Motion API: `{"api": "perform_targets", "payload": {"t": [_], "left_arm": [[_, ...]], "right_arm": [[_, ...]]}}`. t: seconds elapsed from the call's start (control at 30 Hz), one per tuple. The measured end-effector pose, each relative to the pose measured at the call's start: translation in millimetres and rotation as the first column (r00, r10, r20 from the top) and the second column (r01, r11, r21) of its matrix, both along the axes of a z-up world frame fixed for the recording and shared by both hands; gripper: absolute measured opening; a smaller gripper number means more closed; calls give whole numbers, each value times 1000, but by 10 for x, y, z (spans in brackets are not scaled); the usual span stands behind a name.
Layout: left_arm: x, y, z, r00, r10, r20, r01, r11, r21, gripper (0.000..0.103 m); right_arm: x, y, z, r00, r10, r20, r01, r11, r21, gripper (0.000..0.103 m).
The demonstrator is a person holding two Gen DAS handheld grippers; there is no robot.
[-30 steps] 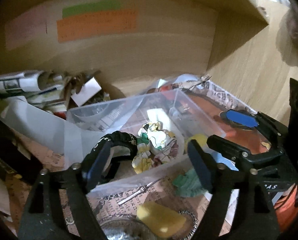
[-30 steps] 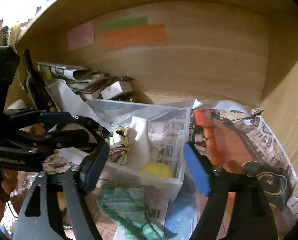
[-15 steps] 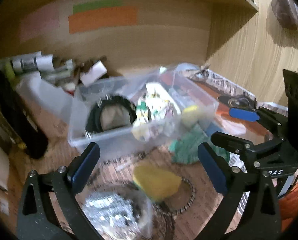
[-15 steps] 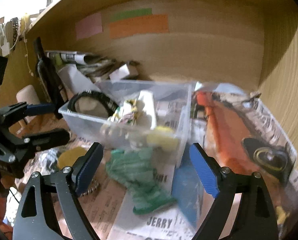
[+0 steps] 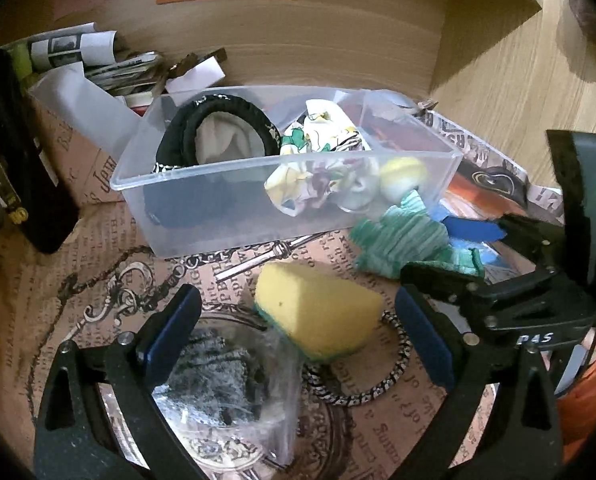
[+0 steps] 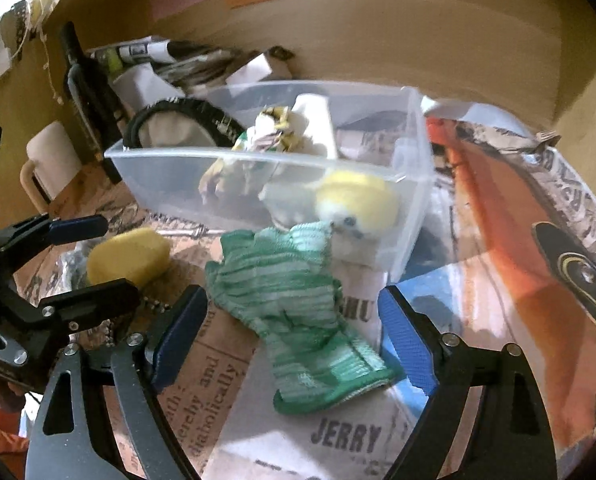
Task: Organize soft objects
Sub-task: 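Grasp the yellow sponge with left tool while right tool grasps green knit glove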
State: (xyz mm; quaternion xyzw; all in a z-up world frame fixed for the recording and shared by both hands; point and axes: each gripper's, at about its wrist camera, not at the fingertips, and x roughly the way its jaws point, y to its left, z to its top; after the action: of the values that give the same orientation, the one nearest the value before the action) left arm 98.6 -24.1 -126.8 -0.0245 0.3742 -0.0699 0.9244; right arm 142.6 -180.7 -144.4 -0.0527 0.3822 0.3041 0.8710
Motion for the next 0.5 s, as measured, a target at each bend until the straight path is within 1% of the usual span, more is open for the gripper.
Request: {"api": "perform_targets", "payload": {"t": [0.03,0.1,0.13,0.17,0.23,0.27,0.3,0.4,0.5], "left_arm": [[-6,-5,-6,1000,-2,-1,2,1000,-3,88],[-5,-11,-14,1000,-6,-5,6,1000,-3,78],[-2,-9,-17,1000,-10,-6,10,1000,-7,74],[-7,0,-19,1000,-11,-5,11,1000,-13,71],[1,10,-21,1000,-20,-12,20,999,-34,60],[8,19,-21,1000,-24,-17,24,999,-39,56],[11,23,-21,999,-28,-23,27,999,-43,52],[1,53,-13,999,-27,-27,25,998,-54,46],[-36,76,42,1000,-23,-11,22,998,-56,42]], "right_arm": [[20,16,-32,1000,10,-20,-10,1000,-3,73],[39,28,-65,999,19,-39,-19,1000,-2,66],[34,23,-63,999,17,-36,-17,1000,0,63],[24,13,-55,999,22,-33,-22,1000,8,60],[16,3,-51,999,21,-31,-20,1000,10,46],[17,7,-50,999,19,-29,-18,1000,9,42],[13,8,-47,999,19,-27,-19,1000,10,35],[-10,17,-30,1000,19,-17,-19,1000,15,25],[-62,-1,20,1000,20,7,-20,999,28,22]]}}
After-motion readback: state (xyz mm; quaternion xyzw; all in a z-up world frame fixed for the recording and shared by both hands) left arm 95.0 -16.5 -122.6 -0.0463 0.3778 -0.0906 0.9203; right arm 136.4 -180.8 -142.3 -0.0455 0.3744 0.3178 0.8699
